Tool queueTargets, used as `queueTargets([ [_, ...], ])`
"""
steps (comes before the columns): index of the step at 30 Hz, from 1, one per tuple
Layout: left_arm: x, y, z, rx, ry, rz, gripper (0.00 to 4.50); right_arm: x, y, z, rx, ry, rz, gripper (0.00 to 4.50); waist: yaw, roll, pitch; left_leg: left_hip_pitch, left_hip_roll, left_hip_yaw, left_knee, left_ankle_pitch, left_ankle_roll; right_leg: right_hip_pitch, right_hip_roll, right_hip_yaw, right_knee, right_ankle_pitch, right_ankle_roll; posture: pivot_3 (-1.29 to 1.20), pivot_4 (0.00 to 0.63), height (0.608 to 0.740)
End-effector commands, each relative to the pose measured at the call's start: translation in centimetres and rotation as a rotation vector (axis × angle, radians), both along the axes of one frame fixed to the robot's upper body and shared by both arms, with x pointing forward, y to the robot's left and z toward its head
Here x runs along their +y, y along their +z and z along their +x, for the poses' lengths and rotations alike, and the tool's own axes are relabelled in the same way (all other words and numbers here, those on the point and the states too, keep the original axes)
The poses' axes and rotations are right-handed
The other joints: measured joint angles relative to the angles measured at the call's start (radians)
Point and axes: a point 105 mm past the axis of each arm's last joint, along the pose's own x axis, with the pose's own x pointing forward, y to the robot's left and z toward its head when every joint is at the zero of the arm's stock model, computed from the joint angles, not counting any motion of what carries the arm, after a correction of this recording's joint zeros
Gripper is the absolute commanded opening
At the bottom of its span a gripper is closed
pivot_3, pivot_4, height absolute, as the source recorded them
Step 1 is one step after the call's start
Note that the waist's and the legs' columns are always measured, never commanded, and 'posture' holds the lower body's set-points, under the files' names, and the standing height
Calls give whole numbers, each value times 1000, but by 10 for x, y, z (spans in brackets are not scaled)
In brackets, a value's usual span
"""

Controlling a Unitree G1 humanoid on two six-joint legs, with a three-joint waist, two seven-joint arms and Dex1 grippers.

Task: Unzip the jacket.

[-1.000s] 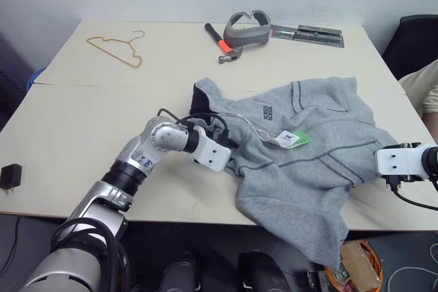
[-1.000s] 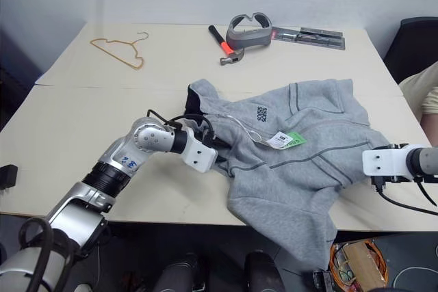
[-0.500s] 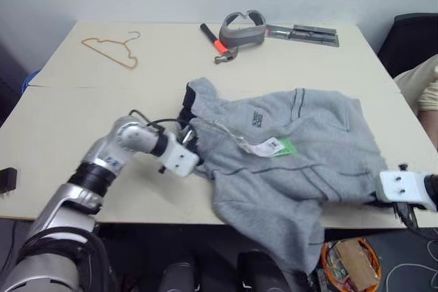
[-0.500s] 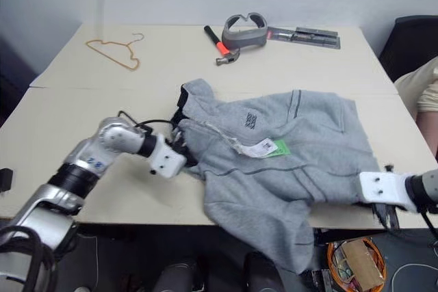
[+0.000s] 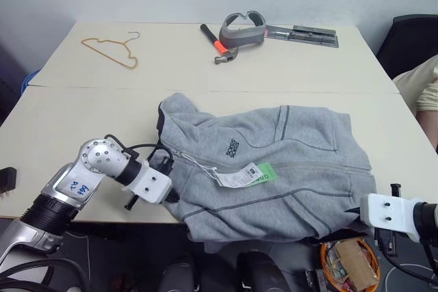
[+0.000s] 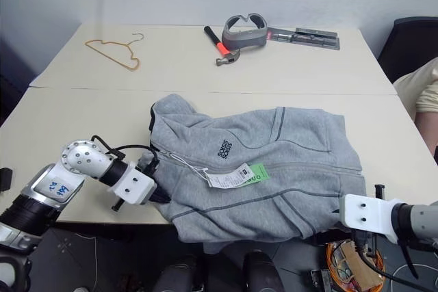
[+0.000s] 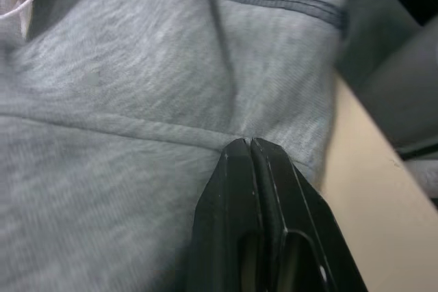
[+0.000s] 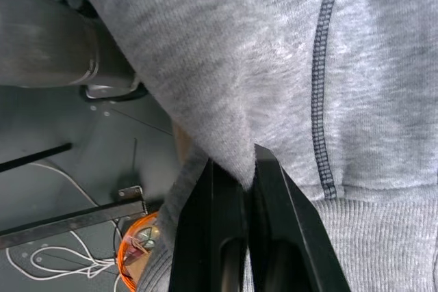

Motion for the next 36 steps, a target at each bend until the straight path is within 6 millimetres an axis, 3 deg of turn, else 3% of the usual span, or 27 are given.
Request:
queueTargets([
  [1, 3, 5, -5, 25, 38, -14, 680, -1, 6, 0, -10, -14, -2, 1330, -1, 0, 0, 0, 0, 0, 0, 0, 0, 0, 0, 0, 0, 0, 0, 0, 150, 740],
  [4, 8, 10, -13, 64, 76, -31, 1618, -2, 15, -2, -24, -15, -11, 2425, -3, 0, 0, 0, 0, 0, 0, 0, 0, 0, 0, 0, 0, 0, 0, 0, 150, 740],
  [7, 26, 30, -23, 165, 145, -44, 2601, 4, 38, -4, -78, 7, 12, 3507, -8, 0, 0, 0, 1, 0, -1, 0, 0, -1, 0, 0, 0, 0, 0, 0, 150, 740],
  [10, 26, 68, -29, 291, 188, -177, 3555, 25, 63, -7, -115, 42, 121, 3567, -7, -1, 1, 0, 2, 0, -1, 0, -1, -1, 2, 0, 0, 0, 0, 0, 150, 740],
  [13, 15, 114, -25, 373, 177, -322, 3555, 58, 79, -7, -149, 110, 233, 3567, -1, -3, 1, 0, 2, -2, 0, 0, -1, 1, 1, -1, 0, 0, 0, 0, 150, 740],
  [16, -1, 140, -10, 356, 155, -387, 3555, 84, 78, 1, -181, 154, 285, 3567, 6, -5, 0, -1, 1, -3, 1, 0, -1, 1, 1, -1, 0, 0, 0, 0, 150, 740],
  [21, -12, 123, 20, 276, 108, -252, 3555, 120, 63, 22, -236, 195, 332, 3567, 10, -6, 0, -2, -1, -1, 1, 0, -1, -2, 1, 1, 0, 0, 1, 0, 150, 740],
  [27, -11, 101, 45, 217, 105, -122, 3555, 163, 29, 45, -300, 221, 365, 3567, -3, -8, 1, -5, 0, 0, 1, 0, -1, -6, 3, 2, 1, -1, 0, 0, 150, 740],
  [36, -12, 106, 43, 234, 82, -112, 3555, 188, 0, 53, -328, 219, 378, 3567, -5, -8, 1, -5, 0, 1, 2, 0, 0, -6, 1, 2, 1, 0, 1, 0, 150, 740],
])
